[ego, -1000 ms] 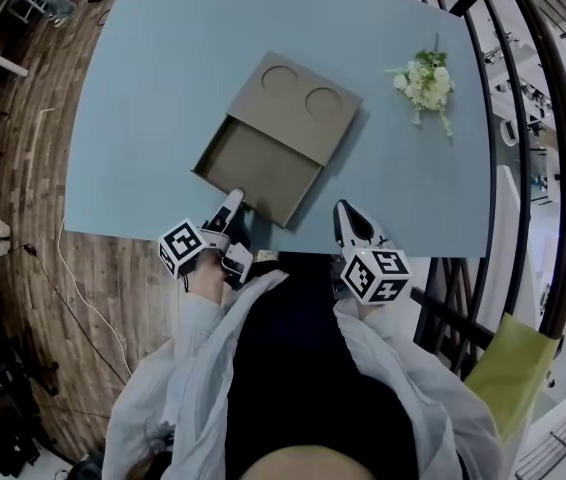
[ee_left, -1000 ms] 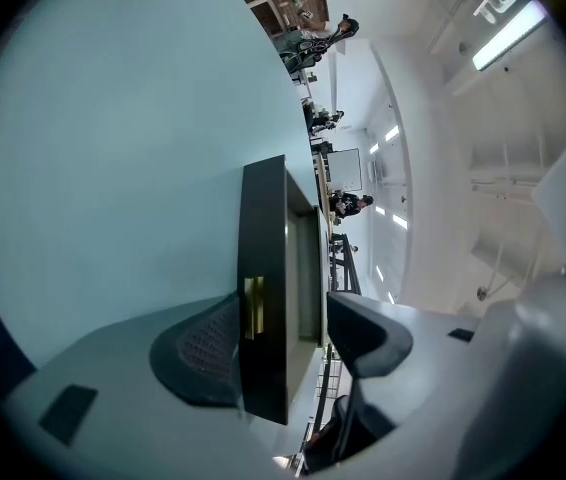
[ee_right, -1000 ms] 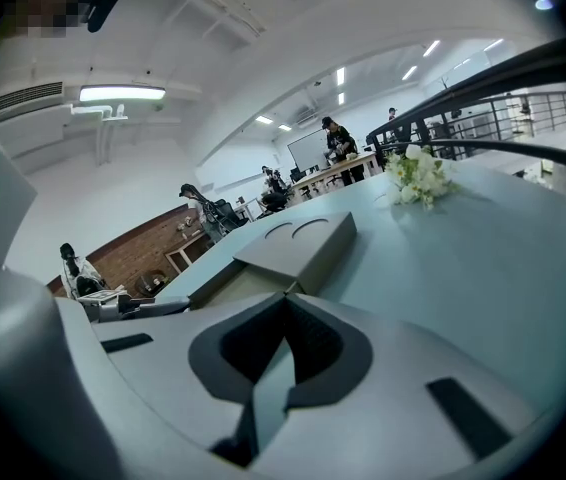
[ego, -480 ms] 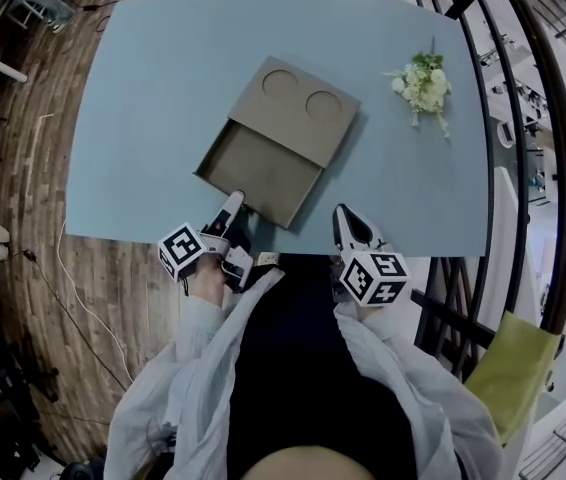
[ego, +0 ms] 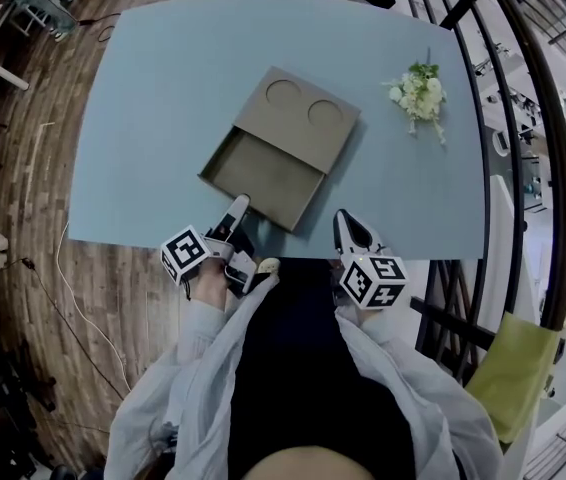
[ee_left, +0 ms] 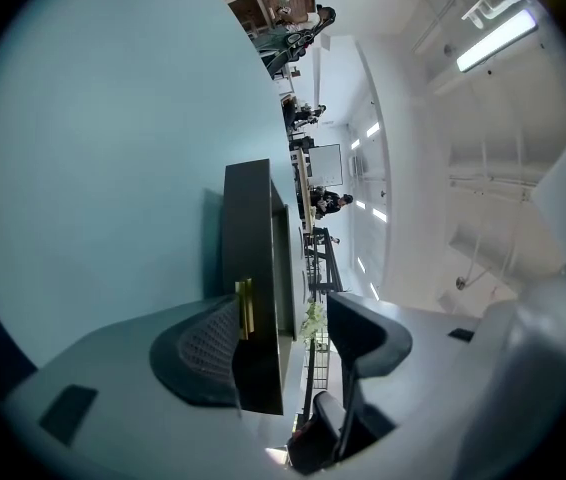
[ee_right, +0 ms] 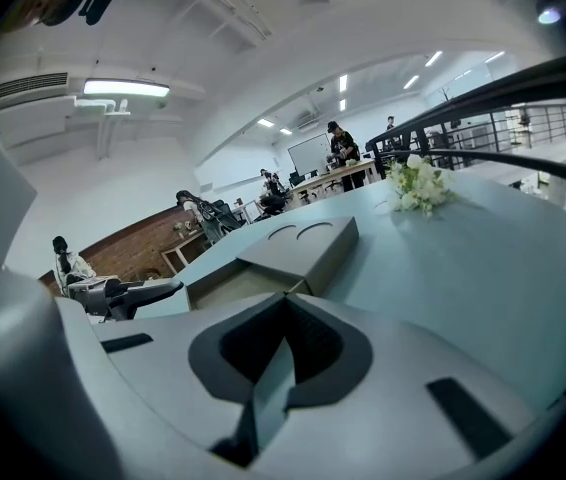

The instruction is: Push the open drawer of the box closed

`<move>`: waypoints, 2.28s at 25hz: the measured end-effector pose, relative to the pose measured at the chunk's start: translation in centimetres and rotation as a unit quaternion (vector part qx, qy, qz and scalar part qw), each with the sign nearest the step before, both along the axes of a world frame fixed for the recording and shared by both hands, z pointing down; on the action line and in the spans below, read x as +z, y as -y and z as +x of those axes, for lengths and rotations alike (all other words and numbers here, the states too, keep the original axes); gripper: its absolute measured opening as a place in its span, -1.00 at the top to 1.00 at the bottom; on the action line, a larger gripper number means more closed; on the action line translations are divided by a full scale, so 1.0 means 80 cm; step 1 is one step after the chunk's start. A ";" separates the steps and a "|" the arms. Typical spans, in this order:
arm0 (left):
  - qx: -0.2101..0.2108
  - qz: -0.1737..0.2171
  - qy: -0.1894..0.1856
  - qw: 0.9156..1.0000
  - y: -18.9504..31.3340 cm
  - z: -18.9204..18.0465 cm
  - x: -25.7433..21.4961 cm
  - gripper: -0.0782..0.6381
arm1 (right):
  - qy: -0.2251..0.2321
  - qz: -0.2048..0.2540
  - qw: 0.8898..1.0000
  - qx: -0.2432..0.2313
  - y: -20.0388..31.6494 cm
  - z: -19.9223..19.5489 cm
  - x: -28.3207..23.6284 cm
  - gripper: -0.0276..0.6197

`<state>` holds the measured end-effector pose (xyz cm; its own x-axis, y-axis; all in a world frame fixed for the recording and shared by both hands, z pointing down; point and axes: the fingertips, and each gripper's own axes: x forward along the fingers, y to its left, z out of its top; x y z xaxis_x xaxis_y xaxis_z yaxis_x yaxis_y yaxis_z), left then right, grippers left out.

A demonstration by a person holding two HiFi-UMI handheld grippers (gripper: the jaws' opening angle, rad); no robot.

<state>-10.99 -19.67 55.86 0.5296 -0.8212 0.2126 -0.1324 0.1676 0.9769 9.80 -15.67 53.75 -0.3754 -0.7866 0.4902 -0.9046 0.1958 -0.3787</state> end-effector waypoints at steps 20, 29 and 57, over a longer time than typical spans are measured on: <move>0.011 0.005 -0.005 1.000 0.012 0.014 -0.004 0.01 | -0.004 -0.002 1.000 0.000 0.007 0.003 0.000 0.89; 0.011 -0.007 -0.006 1.000 0.024 0.021 0.004 0.01 | -0.004 -0.007 1.000 -0.005 0.020 0.006 0.005 0.89; 0.024 -0.018 -0.017 0.999 0.062 0.044 0.012 0.00 | -0.002 -0.028 1.000 0.003 0.053 0.021 0.019 0.89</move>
